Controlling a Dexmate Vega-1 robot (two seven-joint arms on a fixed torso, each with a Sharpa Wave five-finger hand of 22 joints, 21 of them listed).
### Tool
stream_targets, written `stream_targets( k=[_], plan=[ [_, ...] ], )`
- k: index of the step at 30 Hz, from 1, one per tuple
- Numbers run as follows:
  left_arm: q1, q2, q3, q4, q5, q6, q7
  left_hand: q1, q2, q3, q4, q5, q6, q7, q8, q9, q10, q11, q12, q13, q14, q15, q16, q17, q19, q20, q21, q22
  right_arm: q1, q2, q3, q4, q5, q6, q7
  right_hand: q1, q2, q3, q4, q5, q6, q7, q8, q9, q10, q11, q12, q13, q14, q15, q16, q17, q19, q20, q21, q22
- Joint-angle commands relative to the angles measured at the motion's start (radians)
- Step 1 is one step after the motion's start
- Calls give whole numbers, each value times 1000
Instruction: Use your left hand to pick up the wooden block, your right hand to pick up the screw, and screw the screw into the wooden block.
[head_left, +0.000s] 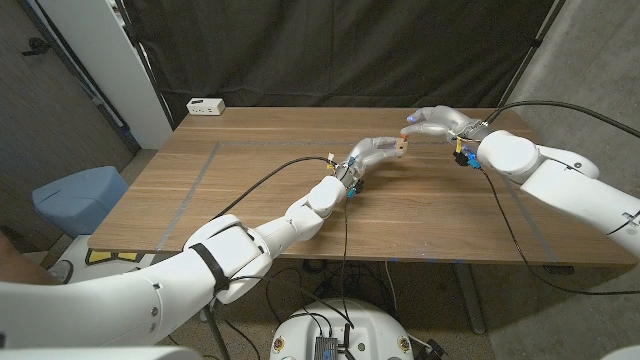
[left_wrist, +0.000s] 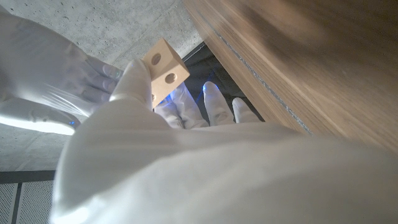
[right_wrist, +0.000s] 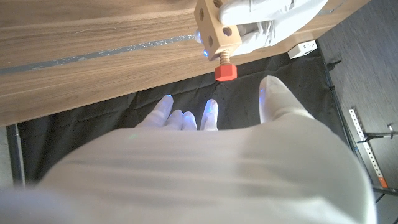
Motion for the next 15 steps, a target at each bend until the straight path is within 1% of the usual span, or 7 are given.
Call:
stream_targets(
  k=[1, 5, 8, 11, 15],
  plan=[
    [-10, -4, 4, 15, 0, -2, -4, 3, 13, 7, 3, 5, 19, -5, 11, 5, 6, -2, 3, 3, 6, -117, -4, 5, 7, 3, 3, 6, 89, -42, -48, -11, -20, -52, 121, 14, -3, 4, -2, -6, 3, 5, -5, 0, -15, 2, -4, 2, -14, 3, -5, 0, -6, 2, -3, 4],
    [-10, -4, 4, 16, -1, -4, -4, 4, 12, 7, 2, 5, 18, -5, 10, 5, 8, -2, 3, 4, 7, -117, -3, 6, 6, 3, 3, 6, 121, -49, -68, -10, -35, -65, 157, 18, -1, 6, -2, -7, 2, 7, -9, 0, -24, 5, -7, 2, -16, 3, -6, -1, -11, 3, -4, 4],
    [-11, -5, 4, 18, -1, -5, -6, 4, 13, 7, 2, 5, 18, -5, 11, 5, 8, -2, 3, 4, 7, -117, -3, 6, 6, 3, 3, 6, 143, -54, -80, -10, -45, -76, 183, 22, 1, 9, -2, -8, 4, 4, -12, 0, -30, 3, -8, 2, -19, 3, -7, -1, -13, 4, -5, 4],
    [-13, -5, 6, 22, -1, -6, -7, 4, 12, 7, 2, 5, 19, -4, 11, 5, 7, -2, 3, 4, 7, -117, -3, 6, 6, 3, 3, 6, 158, -57, -87, -7, -50, -83, 201, 26, 3, 11, -2, -8, 8, 1, -12, 1, -33, 3, -9, 2, -20, 3, -7, -1, -13, 4, -4, 4],
    [-18, -7, 8, 29, 1, -11, -10, 4, 13, 7, 2, 5, 17, -6, 10, 5, 7, -2, 2, 4, 6, -118, -4, 7, 6, 2, 3, 6, 180, -60, -97, -9, -59, -102, 226, 29, 5, 13, -3, -9, 11, 3, -13, 1, -34, 3, -9, 2, -21, 3, -7, -1, -13, 4, -4, 4]
  ],
)
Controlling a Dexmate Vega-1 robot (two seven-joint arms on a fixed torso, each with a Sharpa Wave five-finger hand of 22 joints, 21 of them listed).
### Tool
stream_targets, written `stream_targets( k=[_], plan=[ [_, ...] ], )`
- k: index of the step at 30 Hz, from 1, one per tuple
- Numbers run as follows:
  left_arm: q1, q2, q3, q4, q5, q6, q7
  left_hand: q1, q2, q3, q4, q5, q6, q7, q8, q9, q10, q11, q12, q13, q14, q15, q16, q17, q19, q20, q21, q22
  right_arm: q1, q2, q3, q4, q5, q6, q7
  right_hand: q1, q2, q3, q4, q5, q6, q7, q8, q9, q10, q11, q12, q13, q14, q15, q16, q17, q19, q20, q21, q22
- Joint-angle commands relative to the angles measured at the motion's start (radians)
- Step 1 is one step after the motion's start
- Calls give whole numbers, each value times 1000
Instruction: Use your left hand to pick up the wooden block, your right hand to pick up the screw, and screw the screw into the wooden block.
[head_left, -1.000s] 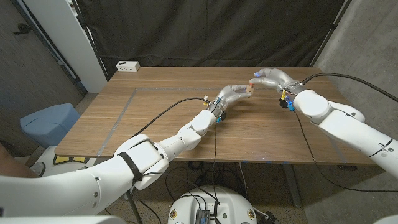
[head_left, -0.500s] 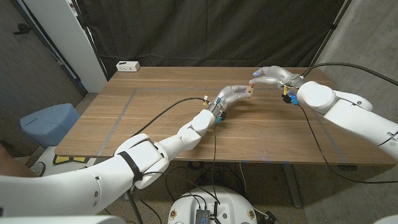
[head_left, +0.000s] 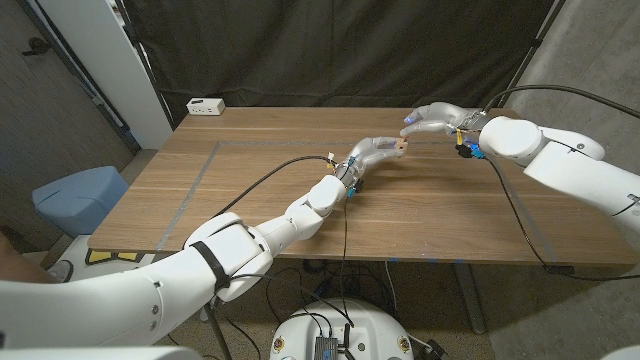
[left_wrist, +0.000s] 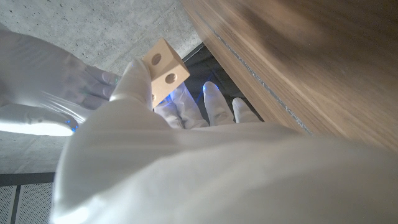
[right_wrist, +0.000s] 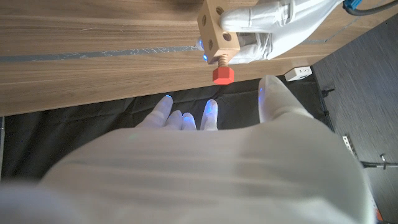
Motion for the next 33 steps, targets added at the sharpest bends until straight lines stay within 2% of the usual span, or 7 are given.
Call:
stream_targets(
  k=[1, 14, 33],
  plan=[
    [-9, -3, 6, 14, 2, -11, -6, 1, 10, 7, 2, 5, 17, -6, 10, 6, 11, -3, 4, 4, 6, -118, -4, 1, 6, 3, 3, 1, 82, -20, -43, 0, -28, -46, 94, 12, 3, 7, -1, -3, 11, 4, -4, 1, -9, 3, 0, 3, -7, 5, -3, 3, -8, -1, -4, 4],
    [-9, -4, 11, 13, 10, -20, 10, 5, 10, 8, 0, 6, 18, -6, 10, 6, 12, -3, 3, 5, 7, -118, -3, 3, 6, 4, 3, 1, 181, -13, -106, 4, -79, -108, 201, 23, 4, 12, -2, -10, 27, 19, -8, 2, -13, 13, 1, 3, -11, 10, -4, 2, -9, -2, -3, 4],
    [2, 2, 12, -1, 18, -27, 24, 8, 9, 6, -1, 5, 22, -8, 12, 6, 18, -3, 5, 6, 7, -119, -2, 5, 6, 3, 3, 1, 239, -8, -147, -2, -122, -156, 275, 22, 9, 11, 7, -24, 60, 35, -9, 4, -12, 30, 5, 4, -15, 25, -3, 2, -11, 9, -1, 4]
  ],
)
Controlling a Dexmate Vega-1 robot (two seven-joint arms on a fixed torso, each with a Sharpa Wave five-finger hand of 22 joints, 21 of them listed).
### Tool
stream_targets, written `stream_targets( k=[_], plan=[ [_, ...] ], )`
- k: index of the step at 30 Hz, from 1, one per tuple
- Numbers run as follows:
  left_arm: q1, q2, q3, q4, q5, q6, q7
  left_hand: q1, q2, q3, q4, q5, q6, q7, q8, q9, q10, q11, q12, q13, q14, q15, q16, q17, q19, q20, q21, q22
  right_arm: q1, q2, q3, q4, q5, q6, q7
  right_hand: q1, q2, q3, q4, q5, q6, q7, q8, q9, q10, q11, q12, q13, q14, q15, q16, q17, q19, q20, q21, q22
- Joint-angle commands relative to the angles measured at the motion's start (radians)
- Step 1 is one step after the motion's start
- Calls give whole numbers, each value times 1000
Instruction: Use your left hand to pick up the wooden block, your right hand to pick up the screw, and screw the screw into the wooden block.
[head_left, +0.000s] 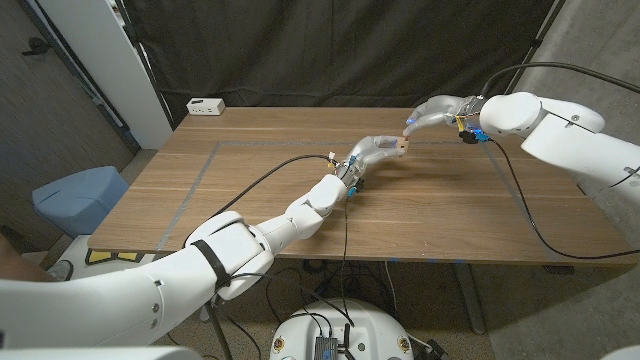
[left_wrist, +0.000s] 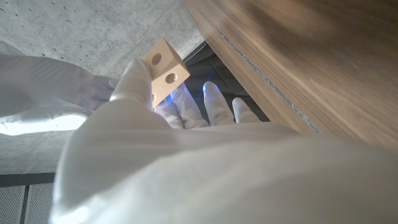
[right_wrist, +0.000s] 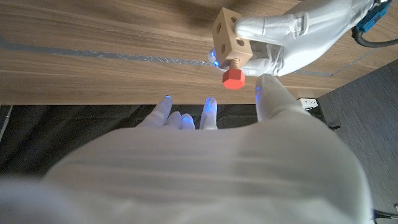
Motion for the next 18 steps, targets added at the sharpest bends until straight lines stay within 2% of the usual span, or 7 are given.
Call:
stream_targets(
  k=[1, 18],
  plan=[
    [8, 5, 2, -13, 9, -8, 15, 7, 10, 6, 0, 5, 22, -8, 12, 5, 10, -3, 7, 6, 9, -120, 3, 6, 6, 3, 3, 1, 81, 7, -56, -5, -30, -37, 51, 4, 4, 3, 7, -6, 19, 2, 0, 3, 1, 7, 5, 4, 3, 10, -3, 2, 2, 8, -1, 4],
    [14, 9, 2, -26, 13, -1, 14, 7, 11, 6, 0, 5, 23, -8, 12, 5, 8, -3, 6, 7, 10, -119, 3, 6, 7, 3, 4, 1, 83, 11, -66, -17, -53, -61, 50, 32, 23, 17, 2, -20, 103, -10, 23, 12, 20, 9, 13, 5, 15, 13, 3, 0, 14, 8, 4, 4]
  ],
)
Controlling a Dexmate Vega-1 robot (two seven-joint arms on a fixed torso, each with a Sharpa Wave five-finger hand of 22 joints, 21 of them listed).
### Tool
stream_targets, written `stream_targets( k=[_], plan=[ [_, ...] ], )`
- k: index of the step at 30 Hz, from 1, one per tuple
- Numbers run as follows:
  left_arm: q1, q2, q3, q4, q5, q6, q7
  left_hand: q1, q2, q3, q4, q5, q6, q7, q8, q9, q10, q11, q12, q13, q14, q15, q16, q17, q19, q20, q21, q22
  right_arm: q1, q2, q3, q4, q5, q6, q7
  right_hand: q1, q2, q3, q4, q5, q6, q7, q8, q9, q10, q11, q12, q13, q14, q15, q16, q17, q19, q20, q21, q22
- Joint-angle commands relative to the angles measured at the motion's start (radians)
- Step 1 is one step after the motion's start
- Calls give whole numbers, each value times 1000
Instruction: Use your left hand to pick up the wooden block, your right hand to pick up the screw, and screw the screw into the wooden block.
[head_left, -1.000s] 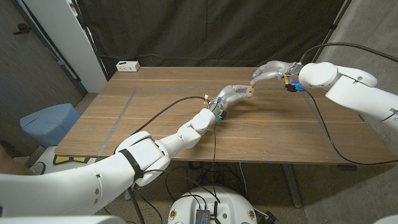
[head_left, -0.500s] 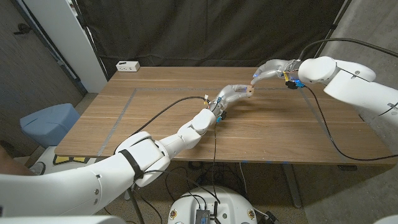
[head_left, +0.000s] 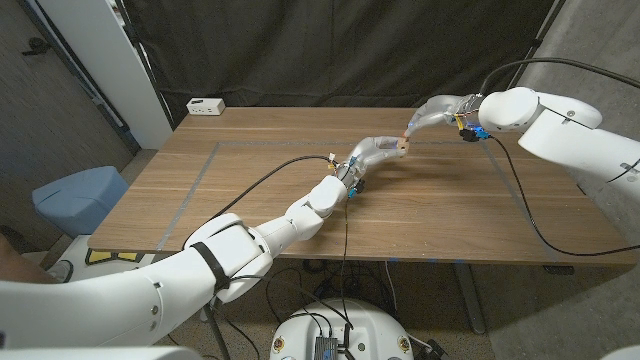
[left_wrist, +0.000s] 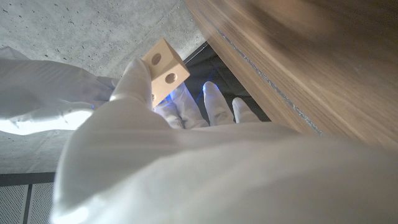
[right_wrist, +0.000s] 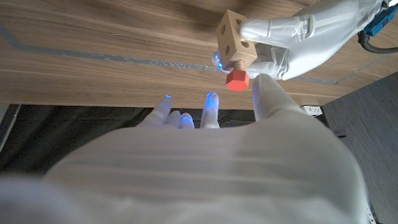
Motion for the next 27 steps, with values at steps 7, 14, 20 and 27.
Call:
stream_targets(
  k=[7, 14, 20, 27],
  plan=[
    [13, 10, 0, -29, 7, 13, 5, 5, 13, 8, 2, 4, 22, -9, 12, 6, 10, -2, 8, 2, 11, -117, 2, 1, 7, 2, 4, 1, 0, 5, -13, -14, -25, -24, -2, 27, 10, 15, 0, -7, 50, -9, 22, 12, 15, 0, 9, 5, 11, 2, 5, -1, 16, 2, 7, 4],
    [22, 17, -2, -49, 8, 23, 4, 4, 13, 8, 3, 4, 21, -9, 11, 6, 10, -2, 8, 3, 11, -118, 2, 1, 8, 1, 4, 1, -9, 6, -9, -23, -25, -32, -14, 37, 13, 18, -1, -13, 80, -11, 35, 17, 31, -3, 13, 6, 23, -1, 9, -1, 30, -1, 10, 4],
    [30, 23, -4, -68, 11, 31, 8, 4, 15, 9, 4, 5, 22, -9, 11, 6, 11, -2, 7, 3, 11, -116, 0, 1, 8, 3, 4, 1, -11, 4, -10, -30, -26, -36, -14, 47, 16, 20, -2, -16, 104, -16, 46, 21, 37, -3, 14, 6, 28, -2, 11, -1, 33, -1, 10, 4],
    [36, 26, -6, -80, 12, 39, 9, 4, 14, 9, 3, 5, 22, -9, 11, 6, 12, -2, 7, 3, 11, -117, 0, 1, 9, 2, 5, 1, -16, 6, -8, -34, -27, -38, -24, 53, 17, 21, -1, -21, 128, -22, 59, 26, 45, -3, 15, 6, 36, -4, 13, 0, 40, -1, 11, 4]
  ],
)
